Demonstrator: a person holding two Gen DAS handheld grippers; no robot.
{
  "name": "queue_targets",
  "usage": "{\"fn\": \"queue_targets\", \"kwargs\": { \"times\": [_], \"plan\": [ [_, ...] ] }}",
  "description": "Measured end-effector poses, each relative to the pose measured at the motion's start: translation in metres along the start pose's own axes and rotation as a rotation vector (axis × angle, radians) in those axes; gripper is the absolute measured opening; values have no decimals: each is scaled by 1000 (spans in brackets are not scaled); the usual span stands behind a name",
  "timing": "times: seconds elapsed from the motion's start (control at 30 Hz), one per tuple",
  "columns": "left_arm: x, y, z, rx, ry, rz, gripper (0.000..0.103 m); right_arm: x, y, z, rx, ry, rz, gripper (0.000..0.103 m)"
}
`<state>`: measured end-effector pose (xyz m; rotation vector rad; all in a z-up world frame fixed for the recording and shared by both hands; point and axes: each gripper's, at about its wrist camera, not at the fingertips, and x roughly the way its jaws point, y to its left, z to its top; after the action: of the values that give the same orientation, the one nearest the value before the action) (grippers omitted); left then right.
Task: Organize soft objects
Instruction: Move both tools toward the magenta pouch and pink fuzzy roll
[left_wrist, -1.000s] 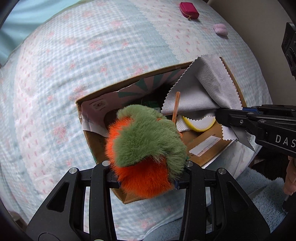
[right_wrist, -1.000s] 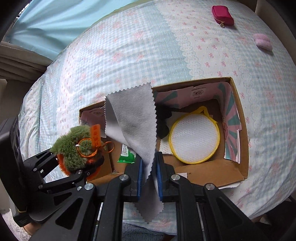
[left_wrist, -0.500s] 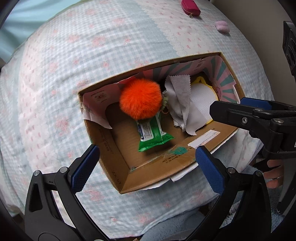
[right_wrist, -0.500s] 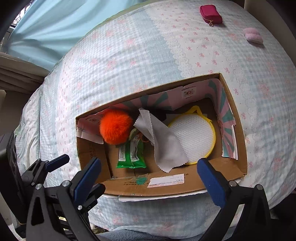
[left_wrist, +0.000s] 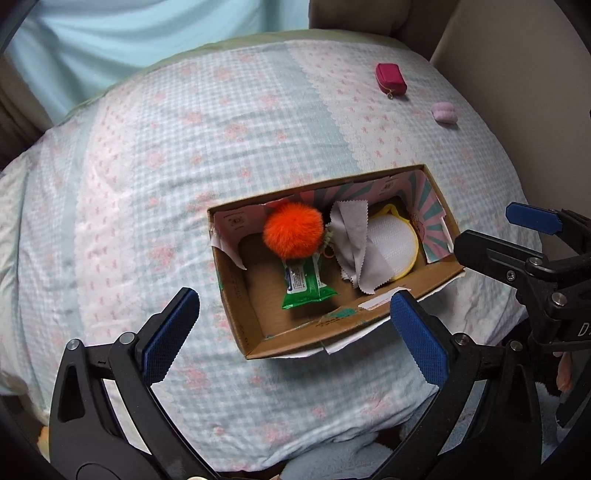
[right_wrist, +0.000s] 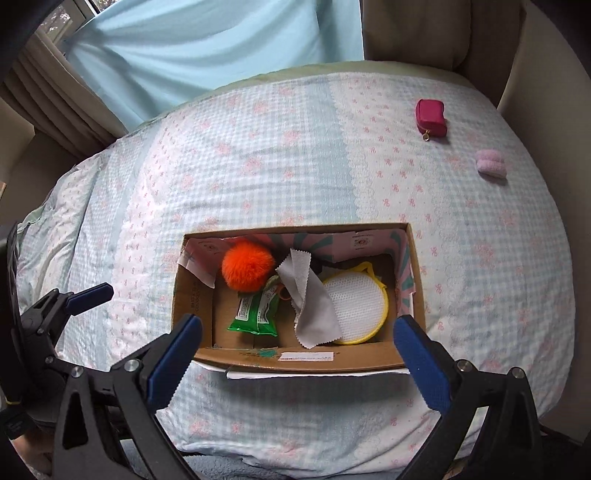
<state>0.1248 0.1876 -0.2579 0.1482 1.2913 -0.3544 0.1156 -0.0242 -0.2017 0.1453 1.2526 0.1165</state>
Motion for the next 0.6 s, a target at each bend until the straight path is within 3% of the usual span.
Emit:
{"fn": "queue_targets", "kwargs": {
  "times": [0.3,0.6],
  "plan": [
    [-91,-26,11,-48,-201,39,103,-103,-26,2,-31,-175,-88,103],
    [-168,-81,33,-70,-404,79,103,-182,-89,11,36,-322,-133,103]
  ]
}}
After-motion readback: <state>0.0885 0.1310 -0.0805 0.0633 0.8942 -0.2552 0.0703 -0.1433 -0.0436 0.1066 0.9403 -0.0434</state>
